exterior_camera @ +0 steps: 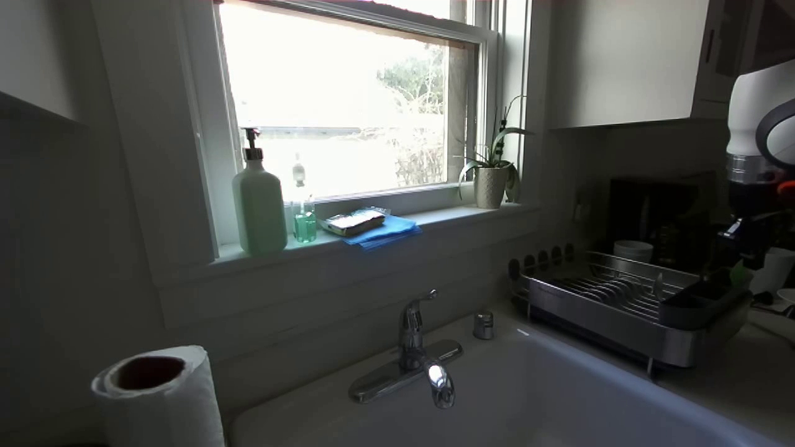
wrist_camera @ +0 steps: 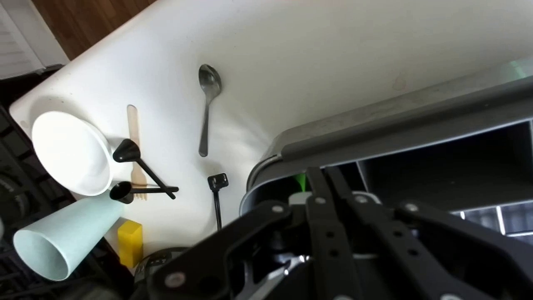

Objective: Place the fork in the right compartment, the spoon in the left compartment and the knife in the middle compartment

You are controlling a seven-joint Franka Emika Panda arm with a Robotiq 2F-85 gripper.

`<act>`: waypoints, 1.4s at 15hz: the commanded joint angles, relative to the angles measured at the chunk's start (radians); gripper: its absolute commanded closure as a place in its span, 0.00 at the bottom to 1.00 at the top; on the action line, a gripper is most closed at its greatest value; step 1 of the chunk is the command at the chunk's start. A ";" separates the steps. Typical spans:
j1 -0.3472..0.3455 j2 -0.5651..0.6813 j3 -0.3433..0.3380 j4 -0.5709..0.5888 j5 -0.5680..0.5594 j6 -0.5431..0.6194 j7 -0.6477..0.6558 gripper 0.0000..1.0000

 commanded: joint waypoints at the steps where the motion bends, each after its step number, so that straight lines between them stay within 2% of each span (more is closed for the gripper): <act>1: -0.012 -0.034 0.002 0.022 -0.029 -0.051 -0.022 0.99; 14: 0.000 -0.271 0.031 0.046 -0.020 -0.173 -0.192 0.99; 21: 0.087 -0.462 0.047 0.057 0.081 -0.284 -0.372 0.99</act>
